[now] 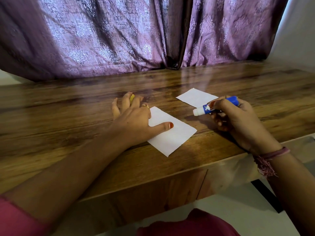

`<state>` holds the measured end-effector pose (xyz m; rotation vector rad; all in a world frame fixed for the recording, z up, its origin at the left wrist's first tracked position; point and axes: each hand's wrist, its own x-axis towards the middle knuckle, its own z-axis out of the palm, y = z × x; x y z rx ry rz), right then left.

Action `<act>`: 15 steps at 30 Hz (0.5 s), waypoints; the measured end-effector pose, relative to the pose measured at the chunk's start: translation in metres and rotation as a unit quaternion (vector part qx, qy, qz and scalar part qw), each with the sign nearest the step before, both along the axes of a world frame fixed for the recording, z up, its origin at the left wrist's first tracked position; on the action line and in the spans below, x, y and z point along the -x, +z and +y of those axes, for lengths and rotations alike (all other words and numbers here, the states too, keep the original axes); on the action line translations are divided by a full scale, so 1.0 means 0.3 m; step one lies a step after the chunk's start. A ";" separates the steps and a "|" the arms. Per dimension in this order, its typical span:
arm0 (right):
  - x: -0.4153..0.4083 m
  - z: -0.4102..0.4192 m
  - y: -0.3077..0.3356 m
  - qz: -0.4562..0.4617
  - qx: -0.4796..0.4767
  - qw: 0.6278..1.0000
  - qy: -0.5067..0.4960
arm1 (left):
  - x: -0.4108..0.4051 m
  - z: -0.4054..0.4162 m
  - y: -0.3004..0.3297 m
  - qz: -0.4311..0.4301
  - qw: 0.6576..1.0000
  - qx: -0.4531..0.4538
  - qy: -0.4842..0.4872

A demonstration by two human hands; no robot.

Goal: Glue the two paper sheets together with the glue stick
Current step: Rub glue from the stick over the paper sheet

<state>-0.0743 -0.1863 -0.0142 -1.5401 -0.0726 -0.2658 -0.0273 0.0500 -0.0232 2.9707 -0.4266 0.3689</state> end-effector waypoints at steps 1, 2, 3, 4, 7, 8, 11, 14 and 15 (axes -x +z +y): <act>0.001 0.000 0.000 -0.001 -0.001 1.000 0.000 | 0.004 0.000 0.004 -0.002 1.000 0.024 -0.016; 0.002 0.000 0.001 -0.003 -0.002 1.000 0.000 | 0.007 0.003 0.011 -0.002 0.998 0.054 -0.045; 0.003 0.001 0.001 -0.005 -0.003 1.000 0.001 | 0.011 0.007 0.020 -0.001 0.993 0.084 -0.086; 0.004 0.001 0.001 -0.005 -0.006 1.000 0.000 | 0.017 0.012 0.030 0.003 0.985 0.102 -0.136; 0.004 0.000 0.002 -0.008 -0.013 1.000 -0.011 | 0.031 0.024 0.053 0.021 0.959 0.097 -0.266; 0.004 -0.001 0.003 -0.013 -0.013 1.000 -0.016 | 0.033 0.026 0.057 0.028 0.952 0.092 -0.291; 0.005 -0.003 0.001 -0.026 -0.007 0.999 -0.025 | 0.034 0.037 0.060 0.057 0.943 0.062 -0.323; 0.007 -0.003 -0.004 -0.022 0.011 0.999 -0.023 | 0.031 0.047 0.053 0.074 0.941 0.010 -0.329; 0.008 -0.003 -0.005 -0.019 0.017 0.999 -0.022 | 0.030 0.046 0.050 0.077 0.943 -0.006 -0.324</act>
